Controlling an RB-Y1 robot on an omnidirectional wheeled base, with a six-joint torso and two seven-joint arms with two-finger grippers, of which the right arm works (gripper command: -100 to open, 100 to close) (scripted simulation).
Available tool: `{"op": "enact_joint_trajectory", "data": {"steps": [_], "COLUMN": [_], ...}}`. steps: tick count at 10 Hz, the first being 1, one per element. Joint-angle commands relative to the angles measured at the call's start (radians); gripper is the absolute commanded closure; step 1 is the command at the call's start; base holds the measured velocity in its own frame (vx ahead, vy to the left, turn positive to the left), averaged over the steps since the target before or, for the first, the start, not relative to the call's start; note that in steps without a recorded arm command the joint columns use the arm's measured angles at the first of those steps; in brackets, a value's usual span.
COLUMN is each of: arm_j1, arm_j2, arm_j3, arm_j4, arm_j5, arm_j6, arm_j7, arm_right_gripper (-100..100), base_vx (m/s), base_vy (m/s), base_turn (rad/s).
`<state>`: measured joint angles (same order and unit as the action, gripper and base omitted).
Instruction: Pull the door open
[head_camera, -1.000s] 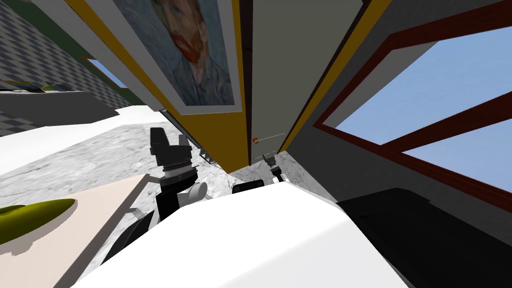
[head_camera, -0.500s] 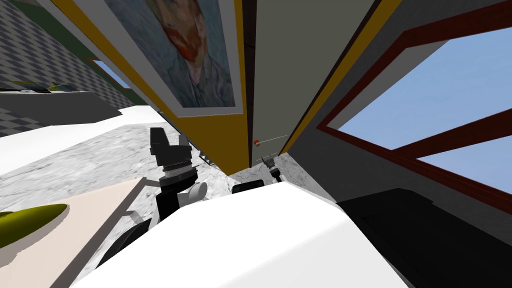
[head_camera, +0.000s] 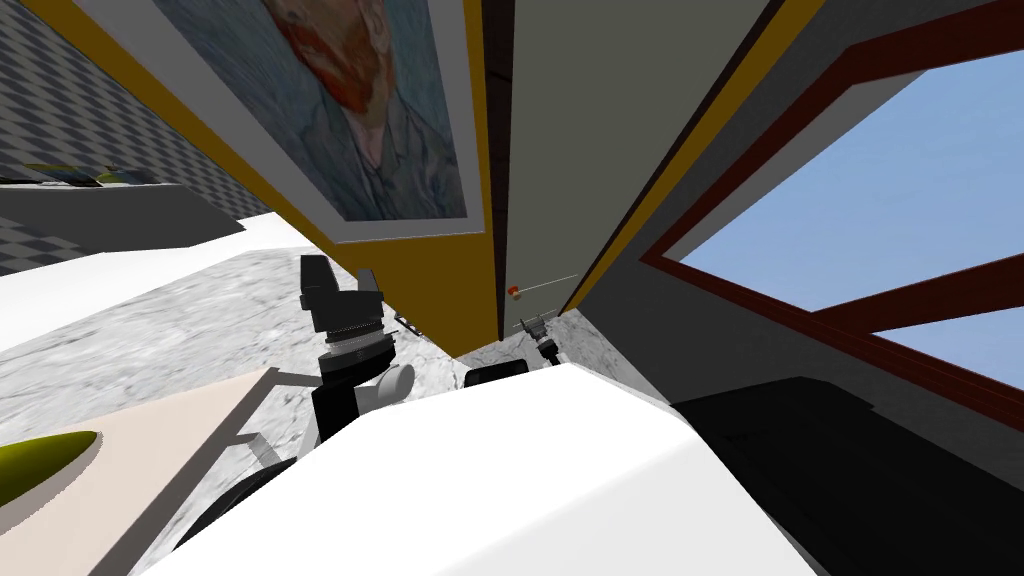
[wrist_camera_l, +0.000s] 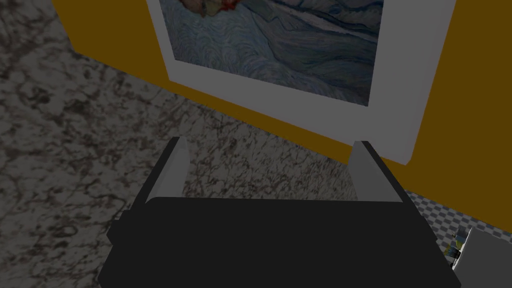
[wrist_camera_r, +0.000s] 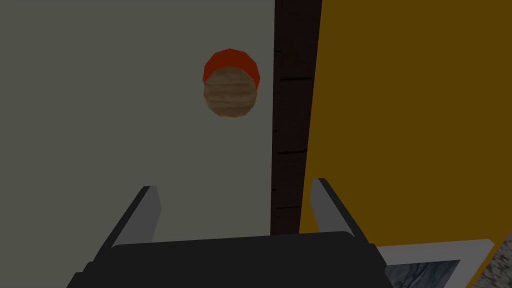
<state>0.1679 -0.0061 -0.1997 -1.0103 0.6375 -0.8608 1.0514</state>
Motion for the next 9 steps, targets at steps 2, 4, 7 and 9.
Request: {"op": "enact_joint_trajectory", "data": {"steps": [2,4,7,9], "arm_j1": [-0.024,-0.066,-0.123,-0.159], "arm_j2": [-0.009,-0.020,-0.029,-0.030], "arm_j3": [0.006,0.017,0.033,0.042], "arm_j4": [0.032,0.087,0.160,0.207], "arm_j5": [-0.014,-0.043,-0.080,-0.104], "arm_j6": [-0.002,-0.005,-0.009,-0.012], "arm_j7": [0.019,0.049,0.091,0.118], "arm_right_gripper": [-100,-100,-100,-100], "base_vx": [0.009,-0.114,-0.056,-0.003], "base_vy": [-0.017,-0.028,-0.019,-0.009], "base_turn": [0.076,0.121,0.100,0.044]}}
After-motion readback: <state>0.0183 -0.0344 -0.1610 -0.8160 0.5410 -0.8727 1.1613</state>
